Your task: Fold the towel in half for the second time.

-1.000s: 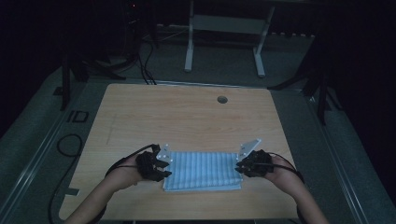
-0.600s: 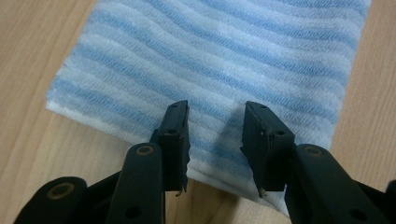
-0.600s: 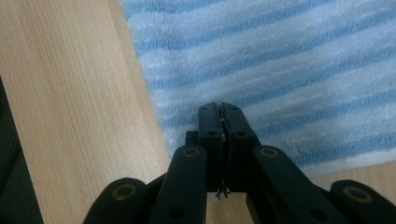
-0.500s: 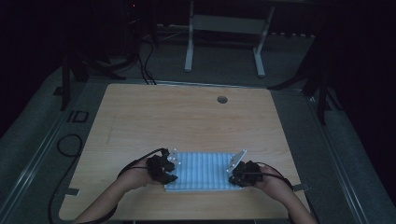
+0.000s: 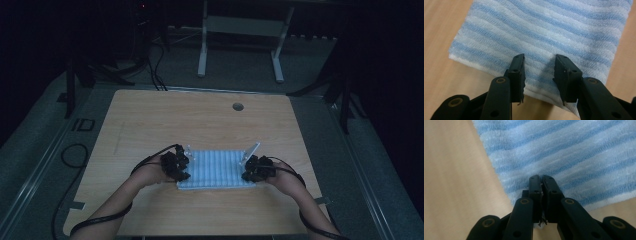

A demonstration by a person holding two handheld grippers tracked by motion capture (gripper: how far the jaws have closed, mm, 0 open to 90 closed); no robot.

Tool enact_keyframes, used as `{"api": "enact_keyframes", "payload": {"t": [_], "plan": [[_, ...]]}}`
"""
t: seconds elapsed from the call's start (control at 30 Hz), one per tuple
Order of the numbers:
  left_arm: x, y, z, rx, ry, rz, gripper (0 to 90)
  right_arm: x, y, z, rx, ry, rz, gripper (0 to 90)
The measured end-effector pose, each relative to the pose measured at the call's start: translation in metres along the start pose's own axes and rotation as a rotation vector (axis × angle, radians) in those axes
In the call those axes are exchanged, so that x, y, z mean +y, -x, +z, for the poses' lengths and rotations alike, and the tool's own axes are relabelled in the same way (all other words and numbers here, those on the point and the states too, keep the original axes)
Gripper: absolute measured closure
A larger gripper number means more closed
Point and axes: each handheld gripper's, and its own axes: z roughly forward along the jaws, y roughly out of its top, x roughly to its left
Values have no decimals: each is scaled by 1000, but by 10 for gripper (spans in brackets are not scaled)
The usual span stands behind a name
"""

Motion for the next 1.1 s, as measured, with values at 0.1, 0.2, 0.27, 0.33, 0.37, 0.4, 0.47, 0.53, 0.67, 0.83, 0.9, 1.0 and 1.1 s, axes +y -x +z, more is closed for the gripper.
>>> {"api": "enact_keyframes", "payload": {"t": [0.1,0.2,0.27,0.33,0.37,0.4,0.47,0.53,0.67,0.83,0.9,1.0,1.1], "plan": [[3,-10,2,4,-1,-16,608,5,13,2,-6,10,22,857],[5,-20,3,5,9,-41,608,9,24,5,-8,20,41,858],[5,-26,4,4,13,-50,608,12,30,6,-7,18,48,858],[5,-30,5,0,15,-62,608,15,33,6,-3,15,53,857],[5,-31,5,-3,18,-62,608,16,34,6,-3,11,52,857],[5,-31,5,-1,17,-61,608,16,34,7,-3,10,51,858],[5,-31,4,3,14,-57,608,18,33,7,-8,3,52,856],[6,-30,2,6,15,-60,607,18,31,5,-16,7,39,836],[6,-28,-12,19,86,-103,509,18,29,-5,-29,52,27,781],[9,-24,-21,-1,228,-122,411,20,31,-18,-58,158,56,612],[11,-22,-19,-17,245,-145,340,21,33,-18,-63,199,74,553],[12,-19,-12,-30,237,-165,250,20,35,-16,-47,253,105,433],[11,-16,-7,-24,227,-171,153,18,32,-13,-36,282,104,279]]}}
